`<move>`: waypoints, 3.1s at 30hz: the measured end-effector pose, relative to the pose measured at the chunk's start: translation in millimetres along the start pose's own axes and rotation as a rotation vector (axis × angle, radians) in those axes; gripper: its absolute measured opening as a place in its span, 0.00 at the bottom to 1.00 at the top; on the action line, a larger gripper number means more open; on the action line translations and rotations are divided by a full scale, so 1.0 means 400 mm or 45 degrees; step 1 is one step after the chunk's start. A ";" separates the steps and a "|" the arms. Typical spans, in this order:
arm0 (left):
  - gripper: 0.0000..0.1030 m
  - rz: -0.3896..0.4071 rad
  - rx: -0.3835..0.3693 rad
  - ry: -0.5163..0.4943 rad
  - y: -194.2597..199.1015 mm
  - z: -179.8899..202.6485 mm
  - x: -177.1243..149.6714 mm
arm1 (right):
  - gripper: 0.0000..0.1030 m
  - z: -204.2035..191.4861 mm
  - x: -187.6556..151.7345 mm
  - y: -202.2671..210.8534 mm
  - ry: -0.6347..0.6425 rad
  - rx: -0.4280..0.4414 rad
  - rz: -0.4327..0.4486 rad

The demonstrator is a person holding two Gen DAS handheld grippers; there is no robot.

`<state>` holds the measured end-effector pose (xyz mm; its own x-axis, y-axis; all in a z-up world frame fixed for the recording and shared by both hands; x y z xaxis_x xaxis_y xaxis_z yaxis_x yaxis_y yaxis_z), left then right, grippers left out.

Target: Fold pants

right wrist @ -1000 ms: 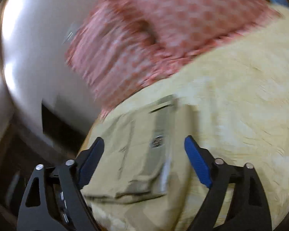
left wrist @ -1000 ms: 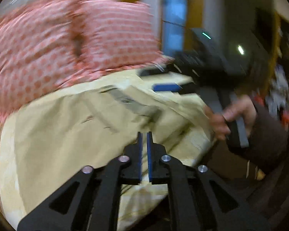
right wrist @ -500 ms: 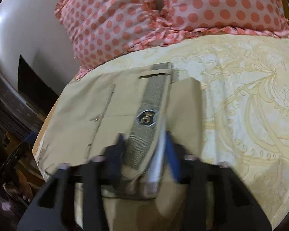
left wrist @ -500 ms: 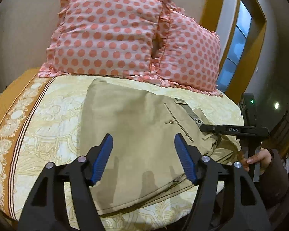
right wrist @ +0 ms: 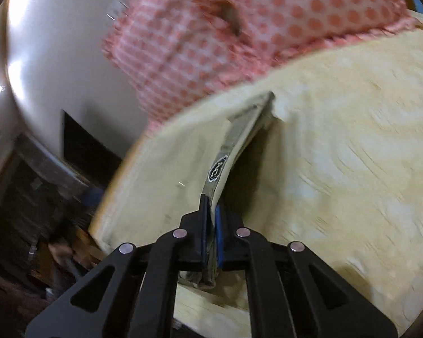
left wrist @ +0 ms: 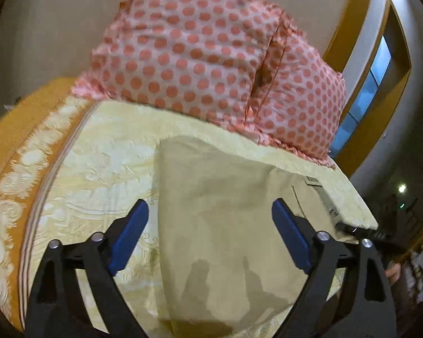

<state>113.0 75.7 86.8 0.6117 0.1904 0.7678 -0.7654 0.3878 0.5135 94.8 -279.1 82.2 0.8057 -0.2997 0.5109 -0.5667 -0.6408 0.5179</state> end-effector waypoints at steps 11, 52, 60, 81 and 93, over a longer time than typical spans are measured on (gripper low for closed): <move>0.88 -0.335 -0.113 0.126 -0.227 -0.057 -0.010 | 0.46 0.080 0.077 -0.104 -0.089 -0.039 -0.055; 0.87 -0.236 0.121 -0.169 -0.218 0.053 0.003 | 0.93 -0.019 0.149 -0.113 0.116 -0.286 0.030; 0.96 -0.197 0.246 -0.164 -0.054 0.079 -0.201 | 0.95 -0.116 -0.085 -0.055 0.380 -0.465 0.119; 0.98 -0.076 0.488 -0.310 -0.042 0.083 -0.249 | 0.99 -0.119 -0.146 -0.104 0.472 -0.739 0.197; 0.98 -0.075 0.488 -0.310 -0.043 0.084 -0.249 | 0.99 -0.118 -0.147 -0.106 0.474 -0.738 0.197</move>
<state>58.4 20.0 14.3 0.6266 -0.0570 0.7773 -0.7776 0.0211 0.6284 63.3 -200.9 62.7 0.6547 -0.0290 0.7553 -0.7538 -0.0992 0.6496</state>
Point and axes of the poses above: each gripper's, at about its wrist camera, not at the fingertips, and y roughly against the way its jaws point, z to its right, x to its top, the point moved 7 cm from there along -y, roughly the way its jaws point, and after that the axes turned 6 degrees about z, right-handed, at the moved point
